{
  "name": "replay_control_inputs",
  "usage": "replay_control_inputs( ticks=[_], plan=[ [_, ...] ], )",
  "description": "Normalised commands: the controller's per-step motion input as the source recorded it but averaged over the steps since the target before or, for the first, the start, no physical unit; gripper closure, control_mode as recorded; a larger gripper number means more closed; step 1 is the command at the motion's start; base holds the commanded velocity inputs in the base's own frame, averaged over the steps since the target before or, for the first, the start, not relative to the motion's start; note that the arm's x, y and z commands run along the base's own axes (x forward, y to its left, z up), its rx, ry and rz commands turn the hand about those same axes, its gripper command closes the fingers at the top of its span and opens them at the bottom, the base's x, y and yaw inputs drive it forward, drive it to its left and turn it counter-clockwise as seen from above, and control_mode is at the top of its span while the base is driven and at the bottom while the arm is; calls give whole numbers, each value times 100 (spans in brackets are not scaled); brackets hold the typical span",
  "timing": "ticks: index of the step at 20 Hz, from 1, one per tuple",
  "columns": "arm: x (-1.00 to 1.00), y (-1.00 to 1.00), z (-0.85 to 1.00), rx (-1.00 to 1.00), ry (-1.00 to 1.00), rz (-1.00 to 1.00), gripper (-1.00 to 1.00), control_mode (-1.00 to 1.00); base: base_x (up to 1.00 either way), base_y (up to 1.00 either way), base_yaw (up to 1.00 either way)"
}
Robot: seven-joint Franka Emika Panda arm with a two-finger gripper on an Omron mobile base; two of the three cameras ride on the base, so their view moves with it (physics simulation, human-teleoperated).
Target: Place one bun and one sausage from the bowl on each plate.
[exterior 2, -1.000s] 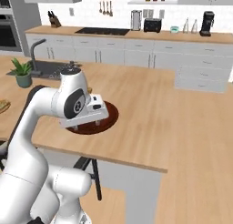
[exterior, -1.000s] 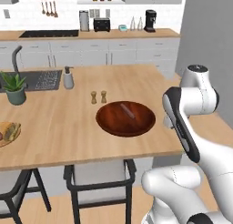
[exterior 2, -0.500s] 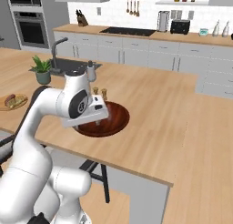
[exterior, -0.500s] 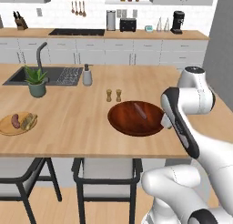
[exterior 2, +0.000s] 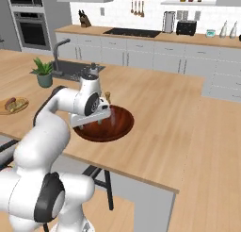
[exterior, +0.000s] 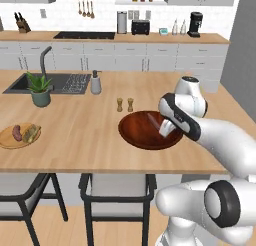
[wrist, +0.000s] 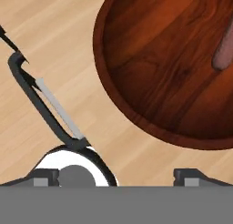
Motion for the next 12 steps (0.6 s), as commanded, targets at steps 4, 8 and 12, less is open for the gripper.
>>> replay_control_inputs(
  ticks=[4,8,12],
  plan=[
    [100,54,21,-11,5,-5,-100,-100,0,0,0],
    [100,24,5,-10,13,-22,-100,-100,0,0,0],
    [98,-42,-65,1,3,-21,-100,-100,0,0,0]
  ],
)
